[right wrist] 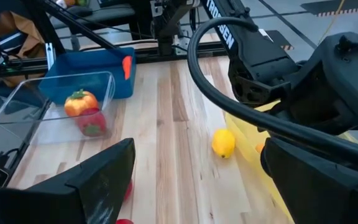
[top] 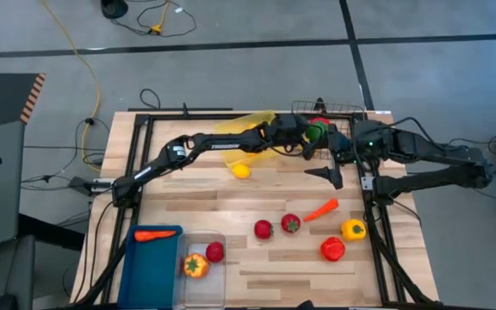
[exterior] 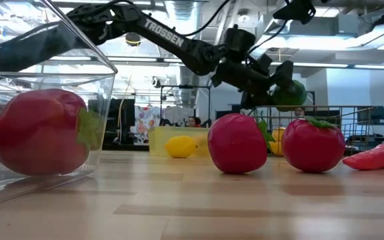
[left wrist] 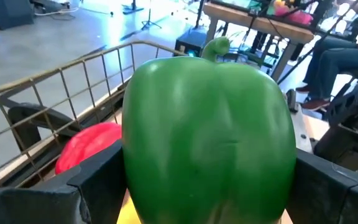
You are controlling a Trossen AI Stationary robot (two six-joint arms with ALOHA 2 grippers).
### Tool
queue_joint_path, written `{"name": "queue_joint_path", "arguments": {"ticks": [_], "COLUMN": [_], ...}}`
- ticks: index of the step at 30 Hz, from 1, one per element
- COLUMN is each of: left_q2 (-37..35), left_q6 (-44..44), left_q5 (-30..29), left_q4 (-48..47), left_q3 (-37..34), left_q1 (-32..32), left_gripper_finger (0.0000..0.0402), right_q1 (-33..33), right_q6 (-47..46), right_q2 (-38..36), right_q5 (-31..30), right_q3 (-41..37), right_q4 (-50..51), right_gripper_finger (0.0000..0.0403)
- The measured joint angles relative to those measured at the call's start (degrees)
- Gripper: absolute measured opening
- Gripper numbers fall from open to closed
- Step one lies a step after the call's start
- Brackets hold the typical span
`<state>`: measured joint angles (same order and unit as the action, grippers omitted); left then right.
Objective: Sort produce into baskets
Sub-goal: Put the green bell pepper into the wire basket, then put the yellow bell pepper into the wire basket
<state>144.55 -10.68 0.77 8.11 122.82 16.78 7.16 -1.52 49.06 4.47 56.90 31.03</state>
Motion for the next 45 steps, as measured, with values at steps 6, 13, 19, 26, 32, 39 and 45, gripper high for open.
{"name": "queue_joint_path", "arguments": {"ticks": [6, 13, 19, 26, 32, 39, 45], "left_q2": [0.00, 0.00, -0.02, -0.14, -0.38, -7.42, -13.98], "left_q6": [0.73, 0.50, 1.50, 1.68, 5.83, 13.27, 16.45], "left_q5": [0.51, 0.58, 0.62, 1.88, 1.84, 1.58, 1.87], "left_q4": [-0.03, -1.58, -2.33, -8.03, -19.26, -30.65, -44.61], "left_q3": [-0.06, -0.06, -0.06, 4.21, 12.25, 11.09, 11.15], "left_q1": [0.00, -0.02, -0.02, 0.00, 0.00, 0.60, 1.22], "left_gripper_finger": [0.0330, 0.0375, 0.0394, 0.0394, 0.0394, 0.0394, 0.0394], "right_q1": [0.00, 0.00, 0.00, 0.00, 0.00, 0.00, -0.02], "right_q6": [0.05, 0.46, 0.46, 0.44, -0.86, -1.68, -1.64], "right_q2": [0.00, 0.00, 0.00, -1.49, -5.14, -7.93, -8.66], "right_q5": [0.00, 0.00, 0.00, 0.00, 0.00, 0.02, 2.02], "right_q3": [0.00, 0.00, 0.00, -0.04, -0.04, -0.04, -0.04], "right_q4": [0.14, 0.22, 0.55, 3.24, 3.52, 9.85, 14.17], "right_gripper_finger": [0.0384, 0.0384, 0.0384, 0.0384, 0.0384, 0.0384, 0.0384]}}
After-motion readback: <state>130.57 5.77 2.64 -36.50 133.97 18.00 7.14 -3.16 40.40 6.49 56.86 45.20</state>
